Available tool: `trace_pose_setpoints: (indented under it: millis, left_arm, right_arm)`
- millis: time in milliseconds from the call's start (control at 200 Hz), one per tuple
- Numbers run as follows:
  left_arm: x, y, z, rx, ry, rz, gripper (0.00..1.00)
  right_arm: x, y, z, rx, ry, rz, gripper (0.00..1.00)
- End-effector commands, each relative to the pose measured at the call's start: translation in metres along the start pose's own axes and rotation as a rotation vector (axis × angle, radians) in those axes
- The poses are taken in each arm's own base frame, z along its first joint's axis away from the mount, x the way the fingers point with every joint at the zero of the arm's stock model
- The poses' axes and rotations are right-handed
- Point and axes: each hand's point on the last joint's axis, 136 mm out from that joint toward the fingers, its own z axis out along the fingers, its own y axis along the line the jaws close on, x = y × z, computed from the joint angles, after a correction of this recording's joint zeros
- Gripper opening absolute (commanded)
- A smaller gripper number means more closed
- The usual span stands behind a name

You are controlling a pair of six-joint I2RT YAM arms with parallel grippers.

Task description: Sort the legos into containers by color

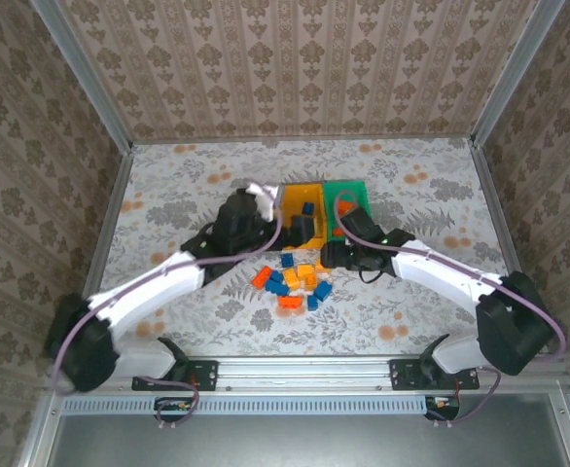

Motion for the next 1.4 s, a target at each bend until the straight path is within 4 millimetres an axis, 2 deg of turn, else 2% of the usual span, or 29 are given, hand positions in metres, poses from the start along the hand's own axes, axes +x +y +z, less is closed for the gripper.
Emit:
trace_pose_setpoints:
  millis: [0,80,180,380,490,665,855,980,1085,1185,1285,1395]
  left_arm:
    - [0.036,0.033,-0.032,-0.157,0.021,-0.03,1.0]
    - [0.052,0.045,-0.061,-0.204,0.003,-0.059,1.0]
    - [0.07,0.06,-0.087,-0.246,-0.024,-0.103,1.0]
    - [0.087,0.079,-0.117,-0.293,-0.082,-0.159,1.0]
    - [0.091,0.084,-0.121,-0.311,-0.081,-0.163,1.0]
    - [0.095,0.088,-0.118,-0.332,-0.064,-0.158,1.0]
    - [0.095,0.09,-0.117,-0.34,-0.065,-0.148,1.0]
    - [0.096,0.092,-0.118,-0.353,-0.064,-0.147,1.0]
    - [0.098,0.095,-0.121,-0.371,-0.053,-0.143,1.0]
    - [0.102,0.1,-0.124,-0.399,-0.041,-0.137,1.0]
    - [0.108,0.107,-0.131,-0.432,-0.034,-0.147,1.0]
    - [0.114,0.111,-0.136,-0.451,-0.023,-0.161,1.0]
  right_arm:
    - [0.001,0.016,0.011,-0.009,0.014,-0.038,0.76]
    - [0.002,0.018,0.021,-0.001,0.021,-0.018,0.76]
    - [-0.004,0.018,0.032,0.019,0.003,0.021,0.76]
    - [-0.015,0.013,0.047,0.084,-0.017,0.056,0.76]
    - [-0.014,0.008,0.056,0.112,0.001,0.057,0.75]
    - [0.001,-0.007,0.068,0.164,0.056,0.063,0.69]
    - [0.009,-0.034,0.058,0.228,0.051,0.091,0.49]
    - [0.004,-0.037,0.047,0.202,0.023,0.092,0.38]
    - [-0.008,-0.028,0.027,0.157,-0.024,0.053,0.34]
    - [-0.024,-0.004,0.002,0.078,-0.068,-0.012,0.33]
    - [-0.037,0.037,-0.014,0.0,-0.074,-0.11,0.33]
    - [-0.052,0.09,-0.014,-0.077,-0.083,-0.199,0.33]
